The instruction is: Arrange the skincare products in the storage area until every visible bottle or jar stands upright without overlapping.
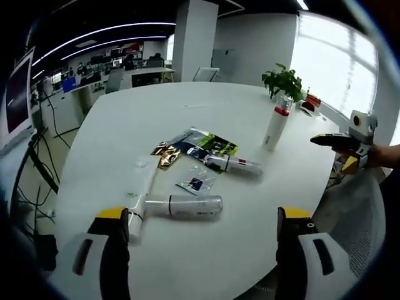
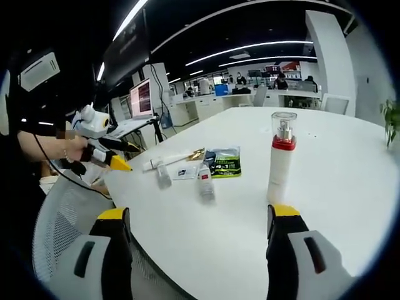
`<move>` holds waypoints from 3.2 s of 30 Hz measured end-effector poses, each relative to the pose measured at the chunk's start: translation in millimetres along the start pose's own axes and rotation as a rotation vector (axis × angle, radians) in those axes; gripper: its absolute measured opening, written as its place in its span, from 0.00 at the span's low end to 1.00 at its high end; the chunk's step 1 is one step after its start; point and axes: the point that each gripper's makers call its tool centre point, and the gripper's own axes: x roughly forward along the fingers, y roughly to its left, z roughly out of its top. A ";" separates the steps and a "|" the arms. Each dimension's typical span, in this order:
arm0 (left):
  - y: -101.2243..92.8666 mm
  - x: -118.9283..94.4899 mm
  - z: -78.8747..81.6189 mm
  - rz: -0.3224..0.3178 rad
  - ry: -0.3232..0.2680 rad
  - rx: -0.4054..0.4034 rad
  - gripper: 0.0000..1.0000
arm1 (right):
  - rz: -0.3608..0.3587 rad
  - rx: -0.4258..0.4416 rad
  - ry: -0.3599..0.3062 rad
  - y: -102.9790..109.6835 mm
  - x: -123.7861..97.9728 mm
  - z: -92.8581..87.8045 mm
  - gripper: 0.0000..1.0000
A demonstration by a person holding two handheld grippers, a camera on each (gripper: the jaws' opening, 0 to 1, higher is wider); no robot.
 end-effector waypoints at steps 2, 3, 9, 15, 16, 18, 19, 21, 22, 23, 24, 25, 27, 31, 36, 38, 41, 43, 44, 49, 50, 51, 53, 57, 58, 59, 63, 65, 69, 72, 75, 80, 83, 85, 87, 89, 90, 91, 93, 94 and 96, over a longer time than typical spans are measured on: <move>7.1 2.1 1.1 0.003 0.011 -0.003 0.91 | -0.004 0.000 0.003 -0.9 0.2 -0.7 0.90; 9.9 4.0 1.9 0.004 0.018 -0.003 0.91 | -0.006 0.000 0.006 -0.9 0.4 -0.8 0.90; 28.7 13.2 3.6 0.014 0.057 0.011 0.89 | -0.013 0.003 0.017 -2.4 0.6 -2.3 0.89; 45.9 27.5 5.0 0.022 0.101 0.024 0.85 | -0.027 0.012 0.024 -6.0 1.3 -3.9 0.89; 46.6 27.8 5.1 0.022 0.117 0.026 0.85 | -0.026 0.013 0.024 -5.8 1.6 -3.8 0.89; 50.7 33.5 3.3 0.018 0.151 0.033 0.84 | -0.022 0.012 0.030 -4.6 2.8 -4.6 0.89; 53.1 36.3 3.2 0.019 0.161 0.036 0.84 | -0.019 0.010 0.036 -3.6 3.2 -5.8 0.89; 58.5 42.7 2.4 0.011 0.181 0.038 0.83 | -0.017 0.008 0.041 -3.2 3.5 -6.9 0.89; 61.2 45.3 3.2 0.010 0.188 0.040 0.83 | -0.015 0.007 0.042 -3.0 3.6 -7.1 0.89; 63.2 47.4 4.1 0.009 0.193 0.043 0.81 | -0.012 0.008 0.043 -2.2 3.5 -7.1 0.89; 63.5 48.9 4.2 0.007 0.204 0.045 0.80 | -0.011 0.008 0.044 -1.3 3.5 -6.7 0.89; 64.9 50.6 4.4 0.007 0.211 0.045 0.79 | -0.011 0.008 0.045 -1.2 3.4 -6.6 0.89; 66.9 54.1 5.3 0.007 0.222 0.047 0.78 | -0.012 0.012 0.047 -1.0 3.4 -6.8 0.89; 84.1 67.8 4.9 0.018 0.263 0.042 0.74 | -0.018 0.022 0.049 -1.8 3.1 -6.9 0.89; 88.3 75.6 2.9 0.023 0.310 0.037 0.69 | -0.025 0.034 0.050 -3.5 2.6 -7.0 0.88; 89.2 78.7 3.7 0.025 0.324 0.043 0.66 | -0.029 0.037 0.051 -4.9 2.6 -7.5 0.88; 95.4 89.0 4.8 0.032 0.363 0.049 0.60 | -0.031 0.041 0.053 -5.5 2.9 -7.9 0.88; 95.4 87.8 4.9 0.035 0.395 0.058 0.57 | -0.031 0.041 0.056 -5.6 3.1 -8.5 0.87; 98.1 90.8 4.9 0.037 0.409 0.061 0.56 | -0.031 0.039 0.060 -5.5 3.2 -9.0 0.87; 101.1 90.3 1.1 0.048 0.497 0.096 0.47 | -0.037 0.044 0.063 -7.0 3.0 -9.6 0.87; 102.7 94.8 2.5 0.045 0.503 0.104 0.46 | -0.039 0.046 0.062 -7.6 2.9 -9.6 0.87; 103.2 97.0 3.0 0.045 0.511 0.109 0.46 | -0.039 0.048 0.062 -7.7 3.0 -9.7 0.86; 108.3 104.0 0.8 0.046 0.531 0.124 0.45 | -0.040 0.048 0.065 -7.8 3.1 -10.3 0.86; 109.9 108.6 -3.8 0.031 0.577 0.136 0.43 | -0.042 0.051 0.067 -8.9 3.2 -11.1 0.86; 107.9 107.7 -6.1 0.028 0.589 0.138 0.43 | -0.043 0.052 0.066 -9.2 3.1 -11.1 0.86; 107.2 108.0 -6.9 0.027 0.591 0.141 0.43 | -0.044 0.052 0.066 -9.6 3.1 -11.1 0.86; 110.8 108.2 -9.9 0.034 0.612 0.139 0.40 | -0.048 0.054 0.068 -11.1 3.0 -12.0 0.85; 114.8 108.9 -10.4 0.044 0.616 0.136 0.35 | -0.046 0.055 0.069 -10.9 3.3 -12.1 0.85; 112.1 105.6 -11.0 0.047 0.624 0.130 0.35 | -0.044 0.054 0.071 -10.8 3.7 -12.7 0.84; 112.8 105.7 -11.2 0.045 0.626 0.140 0.35 | -0.044 0.055 0.072 -10.9 3.7 -13.0 0.84; 112.2 105.1 -11.0 0.050 0.626 0.138 0.34 | -0.042 0.055 0.073 -10.4 3.9 -13.3 0.84; 114.1 104.4 -11.2 0.059 0.618 0.125 0.32 | -0.039 0.052 0.073 -9.4 3.8 -13.2 0.83; 116.6 104.3 -10.6 0.066 0.600 0.114 0.32 | -0.037 0.051 0.070 -8.0 3.6 -11.9 0.83; 114.2 102.1 -11.0 0.073 0.594 0.116 0.32 | -0.033 0.049 0.072 -7.0 3.7 -12.0 0.83; 110.6 96.5 -12.1 0.079 0.591 0.128 0.31 | -0.028 0.046 0.071 -5.8 3.8 -11.3 0.83; 110.8 97.7 -9.2 0.080 0.580 0.129 0.31 | -0.025 0.042 0.071 -5.7 3.6 -11.3 0.83; 111.4 96.9 -9.0 0.080 0.575 0.125 0.31 | -0.023 0.041 0.069 -5.5 3.5 -11.0 0.83; 111.3 95.8 -8.0 0.080 0.565 0.123 0.31 | -0.022 0.040 0.068 -5.4 3.5 -10.6 0.83; 108.7 89.9 -8.1 0.080 0.553 0.120 0.31 | -0.020 0.038 0.065 -5.1 3.4 -9.8 0.83; 109.4 90.8 -8.1 0.084 0.544 0.115 0.31 | -0.017 0.036 0.064 -4.6 3.4 -9.5 0.83; 108.9 88.9 -6.3 0.092 0.522 0.106 0.31 | -0.014 0.031 0.062 -4.4 3.3 -9.3 0.83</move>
